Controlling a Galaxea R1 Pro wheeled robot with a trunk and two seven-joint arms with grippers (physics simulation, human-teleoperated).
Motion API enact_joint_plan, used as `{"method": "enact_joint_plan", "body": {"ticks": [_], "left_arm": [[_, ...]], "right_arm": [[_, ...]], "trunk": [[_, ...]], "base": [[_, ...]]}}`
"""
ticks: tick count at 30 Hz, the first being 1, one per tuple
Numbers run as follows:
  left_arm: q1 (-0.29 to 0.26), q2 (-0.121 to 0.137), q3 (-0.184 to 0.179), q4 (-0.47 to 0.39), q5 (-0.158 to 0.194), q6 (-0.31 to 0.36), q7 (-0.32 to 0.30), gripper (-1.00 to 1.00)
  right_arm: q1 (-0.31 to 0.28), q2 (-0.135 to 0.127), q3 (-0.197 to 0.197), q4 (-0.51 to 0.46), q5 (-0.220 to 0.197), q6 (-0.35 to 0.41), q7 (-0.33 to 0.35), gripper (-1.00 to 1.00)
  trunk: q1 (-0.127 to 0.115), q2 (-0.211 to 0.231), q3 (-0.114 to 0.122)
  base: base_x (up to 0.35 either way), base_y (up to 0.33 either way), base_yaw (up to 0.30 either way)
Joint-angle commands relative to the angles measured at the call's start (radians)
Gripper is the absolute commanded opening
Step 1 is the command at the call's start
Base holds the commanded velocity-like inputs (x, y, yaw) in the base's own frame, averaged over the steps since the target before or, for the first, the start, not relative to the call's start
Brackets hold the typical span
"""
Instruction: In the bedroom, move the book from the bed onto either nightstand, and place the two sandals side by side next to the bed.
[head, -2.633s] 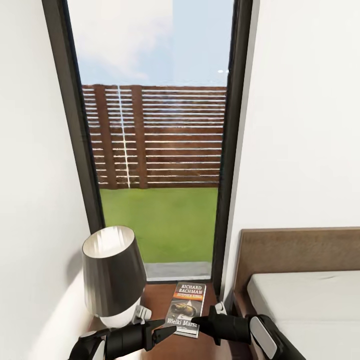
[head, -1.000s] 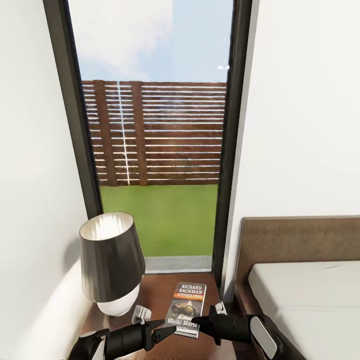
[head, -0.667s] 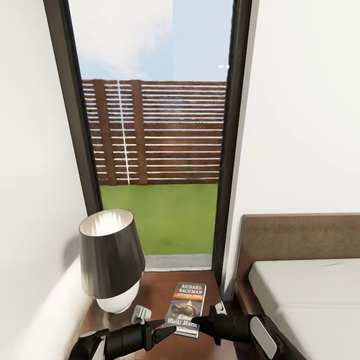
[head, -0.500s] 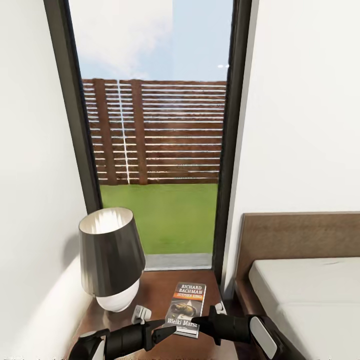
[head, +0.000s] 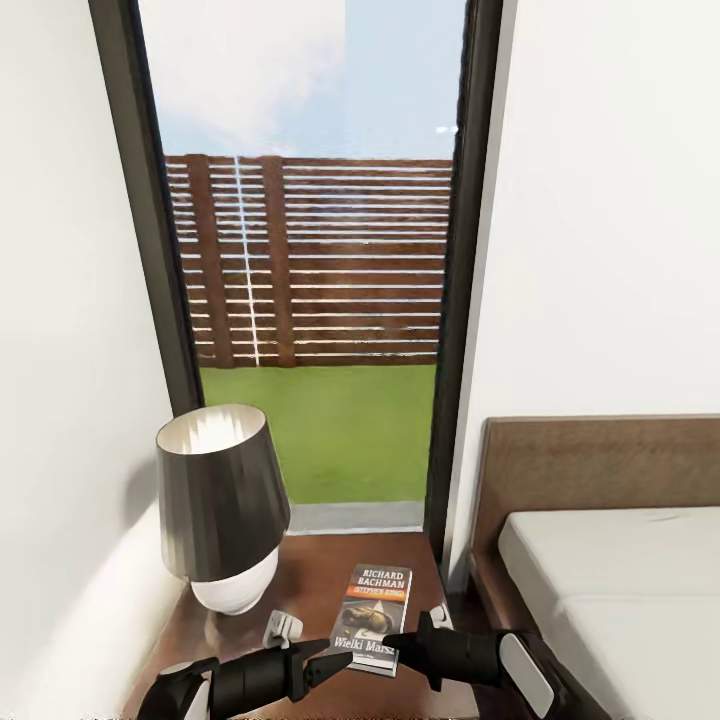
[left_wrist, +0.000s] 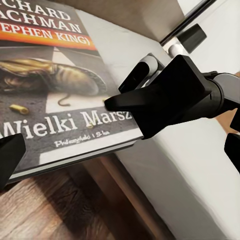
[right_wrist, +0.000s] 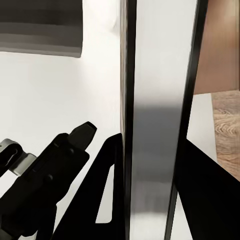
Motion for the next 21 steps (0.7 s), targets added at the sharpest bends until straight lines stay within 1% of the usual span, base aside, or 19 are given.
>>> {"method": "enact_joint_plan", "body": {"ticks": [1, 21], "left_arm": [[-0.001, 0.000, -0.001, 0.000, 0.007, 0.009, 0.000, 1.00], [-0.001, 0.000, -0.001, 0.000, 0.007, 0.009, 0.000, 1.00]], "right_arm": [[-0.001, -0.001, 0.003, 0.000, -0.002, 0.002, 0.007, -1.00], [-0.001, -0.001, 0.003, 0.001, -0.002, 0.002, 0.007, -1.00]], "trunk": [[0.004, -0.008, -0.004], [0.080, -0.148, -0.067]], "base": [[0.000, 0.000, 0.000], [0.000, 0.000, 0.000]]}}
